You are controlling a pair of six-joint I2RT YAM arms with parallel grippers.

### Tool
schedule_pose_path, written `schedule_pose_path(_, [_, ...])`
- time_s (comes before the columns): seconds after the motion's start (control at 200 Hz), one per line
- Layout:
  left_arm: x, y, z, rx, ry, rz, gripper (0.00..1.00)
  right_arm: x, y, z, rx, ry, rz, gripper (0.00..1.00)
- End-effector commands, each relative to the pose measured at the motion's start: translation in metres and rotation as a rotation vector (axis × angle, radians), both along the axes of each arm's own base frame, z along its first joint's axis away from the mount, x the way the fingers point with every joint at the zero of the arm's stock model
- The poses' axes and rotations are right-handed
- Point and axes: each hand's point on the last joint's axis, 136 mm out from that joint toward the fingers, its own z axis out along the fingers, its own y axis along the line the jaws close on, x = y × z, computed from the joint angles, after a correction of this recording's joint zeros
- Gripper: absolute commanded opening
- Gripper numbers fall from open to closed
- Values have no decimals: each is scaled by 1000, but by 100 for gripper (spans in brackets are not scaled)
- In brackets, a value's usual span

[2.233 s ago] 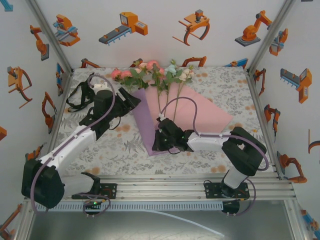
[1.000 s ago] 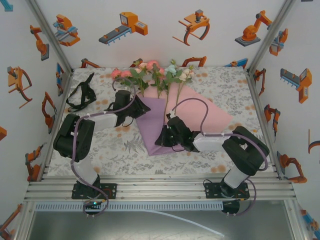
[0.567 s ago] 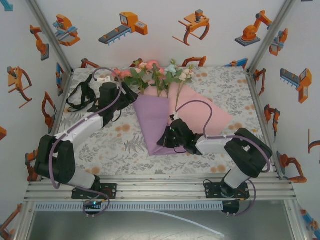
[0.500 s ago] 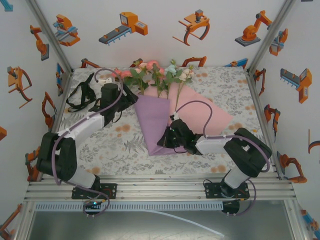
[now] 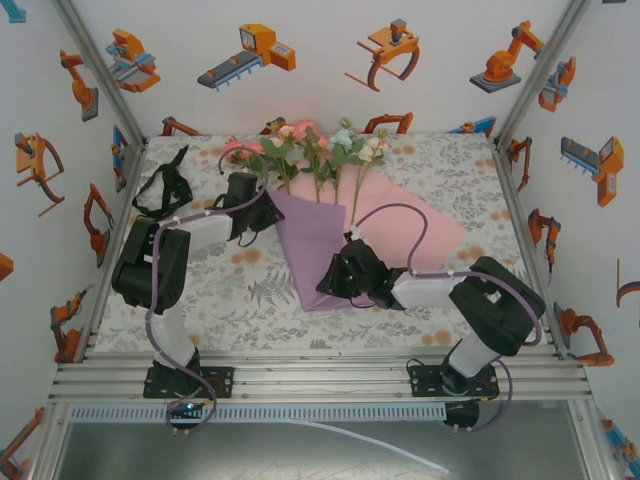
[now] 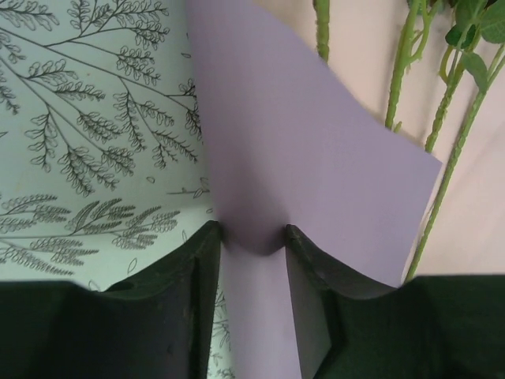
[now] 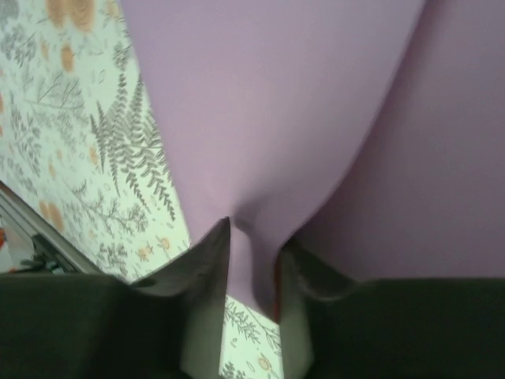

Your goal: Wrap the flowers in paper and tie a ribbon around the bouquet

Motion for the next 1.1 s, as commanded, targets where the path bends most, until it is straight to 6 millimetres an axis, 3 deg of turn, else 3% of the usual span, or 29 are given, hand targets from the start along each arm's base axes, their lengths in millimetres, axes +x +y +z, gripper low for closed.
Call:
schedule_pose_path(0.0, [8, -8, 4, -15, -17, -9, 36, 2, -14, 21, -9, -54, -34, 42])
schedule_pose_path(0.135, [10, -10, -5, -17, 0, -16, 34, -5, -46, 49, -80, -137, -73, 47])
schedule_pose_path(0.205, [11, -14, -7, -28, 5, -20, 34, -8, -54, 74, -97, -223, -51, 47])
schedule_pose_path(0.285, [12, -17, -7, -36, 7, -25, 34, -14, -42, 107, -94, -343, 32, 46])
schedule_pose_path(0.33, [12, -18, -7, -35, 7, -25, 34, -21, -20, 127, -68, -418, 136, 45])
schedule_pose_path(0.38, [12, -18, -6, -32, 5, -24, 34, -26, 5, 137, -35, -451, 221, 43])
schedule_pose_path(0.486, [12, -17, -8, -24, 10, -19, 34, -20, 51, 119, 23, -390, 321, 34])
schedule_pose_path(0.611, [13, -14, -11, -6, 11, -15, 34, -8, 78, 77, 11, -342, 348, 23])
schedule_pose_path(0.711, [19, -13, -16, 7, 24, -20, 34, -5, 72, 37, -53, -283, 332, 19])
schedule_pose_path(0.821, [31, -9, -23, 18, 28, -20, 34, -10, 55, 14, -78, -237, 305, 18])
schedule_pose_path(0.946, [55, 3, -27, 22, 30, -9, 34, -23, 50, 2, -48, -187, 315, 18])
schedule_pose_path(1.096, [89, 21, -15, 28, 14, -11, 34, -27, 47, -2, -10, -172, 301, 17])
